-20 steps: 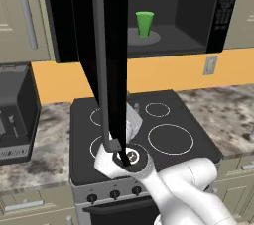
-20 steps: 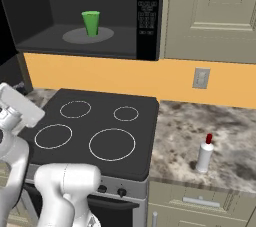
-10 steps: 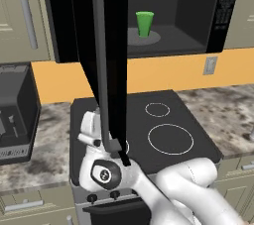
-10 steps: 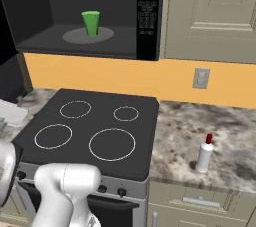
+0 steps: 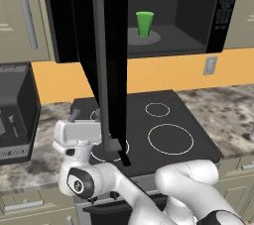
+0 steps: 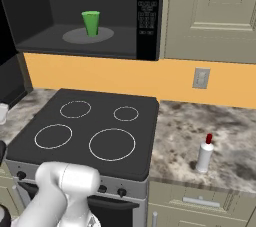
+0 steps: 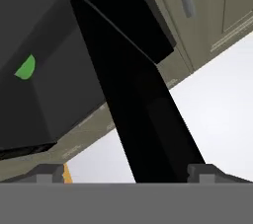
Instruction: Place the microwavable item in the microwave. Then, close the microwave door and press the start button.
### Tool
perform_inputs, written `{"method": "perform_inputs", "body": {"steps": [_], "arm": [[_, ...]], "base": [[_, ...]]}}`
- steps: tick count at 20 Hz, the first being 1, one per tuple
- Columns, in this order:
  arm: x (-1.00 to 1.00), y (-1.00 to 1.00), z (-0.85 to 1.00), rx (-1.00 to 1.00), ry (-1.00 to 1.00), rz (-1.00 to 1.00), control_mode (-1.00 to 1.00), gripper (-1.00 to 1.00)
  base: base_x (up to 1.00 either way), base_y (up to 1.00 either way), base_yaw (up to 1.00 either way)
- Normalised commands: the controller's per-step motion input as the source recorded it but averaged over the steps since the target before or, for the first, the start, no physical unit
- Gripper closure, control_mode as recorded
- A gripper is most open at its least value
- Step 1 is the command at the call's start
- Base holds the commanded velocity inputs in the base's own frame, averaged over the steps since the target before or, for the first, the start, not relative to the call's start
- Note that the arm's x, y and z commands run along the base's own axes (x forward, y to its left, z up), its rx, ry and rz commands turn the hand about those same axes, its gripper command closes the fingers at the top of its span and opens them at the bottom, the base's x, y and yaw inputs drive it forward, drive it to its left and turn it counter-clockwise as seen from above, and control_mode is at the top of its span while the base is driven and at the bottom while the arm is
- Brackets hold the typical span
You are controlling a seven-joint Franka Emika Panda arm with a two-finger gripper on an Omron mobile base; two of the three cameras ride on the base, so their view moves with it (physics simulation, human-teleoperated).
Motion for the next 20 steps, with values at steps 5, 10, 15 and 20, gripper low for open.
{"method": "perform_inputs", "body": {"steps": [5, 10, 15, 20], "arm": [[-0.55, 0.04, 0.48, 0.0, -0.08, -0.12, -1.0, -1.0], [-0.67, -0.01, 0.55, 0.09, -0.1, -0.08, -1.0, -1.0], [-0.68, -0.27, 0.51, 0.17, -0.07, -0.02, -1.0, -1.0], [-0.39, -0.61, 0.41, 0.25, 0.0, 0.0, -1.0, -1.0]], "base": [[0.0, 0.0, 0.0], [0.0, 0.0, 0.0], [0.0, 0.0, 0.0], [0.0, 0.0, 0.0]]}}
